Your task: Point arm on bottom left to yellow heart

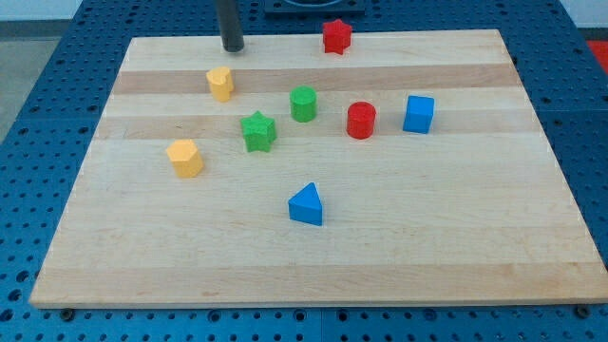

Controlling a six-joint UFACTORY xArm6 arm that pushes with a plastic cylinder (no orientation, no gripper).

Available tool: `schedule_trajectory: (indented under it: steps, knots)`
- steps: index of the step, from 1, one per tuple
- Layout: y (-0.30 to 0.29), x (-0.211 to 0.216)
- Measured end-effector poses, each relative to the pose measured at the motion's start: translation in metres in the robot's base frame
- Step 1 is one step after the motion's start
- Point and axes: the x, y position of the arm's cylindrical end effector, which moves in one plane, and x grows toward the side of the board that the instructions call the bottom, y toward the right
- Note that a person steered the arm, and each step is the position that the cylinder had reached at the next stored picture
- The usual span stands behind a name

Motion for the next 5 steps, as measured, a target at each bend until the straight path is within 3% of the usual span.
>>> schedule_trajectory:
  steps: [3, 5]
  knots:
    - [-0.082, 0.01]
    - [-0.082, 0.085]
